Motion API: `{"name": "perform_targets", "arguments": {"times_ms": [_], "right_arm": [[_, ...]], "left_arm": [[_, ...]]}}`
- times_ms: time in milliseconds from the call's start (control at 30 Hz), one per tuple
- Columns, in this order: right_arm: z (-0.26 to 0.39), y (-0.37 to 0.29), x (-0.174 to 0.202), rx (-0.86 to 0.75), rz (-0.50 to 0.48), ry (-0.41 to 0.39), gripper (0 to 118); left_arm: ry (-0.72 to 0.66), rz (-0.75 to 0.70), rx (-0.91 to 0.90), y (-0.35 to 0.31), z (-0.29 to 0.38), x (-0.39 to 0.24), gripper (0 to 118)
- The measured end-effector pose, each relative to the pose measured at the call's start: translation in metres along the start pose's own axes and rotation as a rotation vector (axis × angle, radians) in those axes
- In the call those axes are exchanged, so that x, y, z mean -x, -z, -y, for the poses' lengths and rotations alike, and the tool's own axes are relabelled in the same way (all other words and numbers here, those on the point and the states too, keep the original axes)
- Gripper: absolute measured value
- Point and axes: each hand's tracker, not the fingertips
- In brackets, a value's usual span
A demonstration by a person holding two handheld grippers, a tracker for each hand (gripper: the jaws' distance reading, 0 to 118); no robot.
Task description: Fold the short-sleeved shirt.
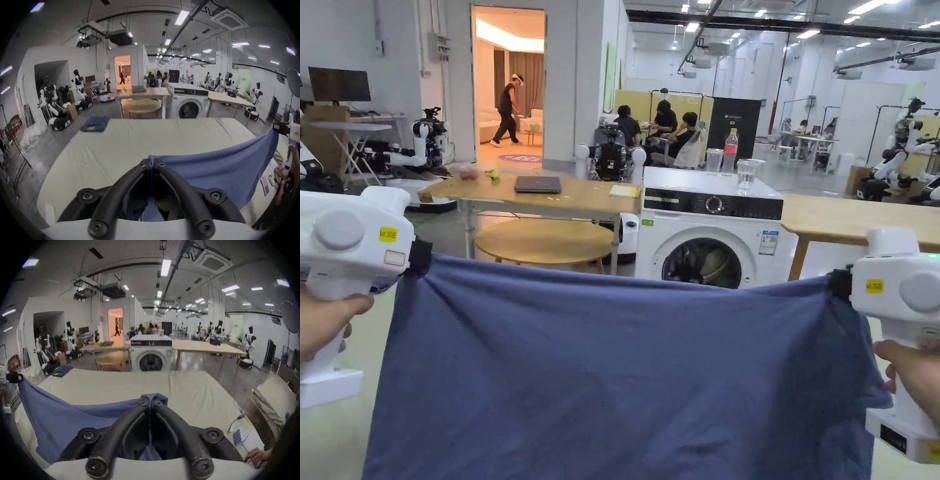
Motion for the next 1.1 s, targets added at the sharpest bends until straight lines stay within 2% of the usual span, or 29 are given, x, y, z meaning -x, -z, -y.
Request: {"name": "perform_targets", "arguments": {"times_ms": [267, 400, 733, 933, 1100], "right_arm": [[-0.064, -0.006, 0.018, -0.095, 0.044, -0.032, 0], [-0.11, 0.005, 0.026, -0.119, 0.056, -0.014, 0], [-0.225, 0.029, 0.049, -0.265, 0.117, -0.062, 0], [-0.261, 0.032, 0.054, -0.334, 0.137, -0.087, 0], [-0.25, 0.031, 0.056, -0.34, 0.142, -0.098, 0]], "left_arm": [[-0.003, -0.016, -0.051, -0.002, -0.067, 0.007, 0], [-0.004, -0.038, -0.098, 0.002, -0.113, 0.008, 0], [-0.009, -0.082, -0.202, 0.01, -0.223, 0.016, 0], [0.012, -0.11, -0.235, 0.013, -0.248, 0.012, 0], [0.012, -0.109, -0.244, 0.018, -0.236, 0.009, 0]]}}
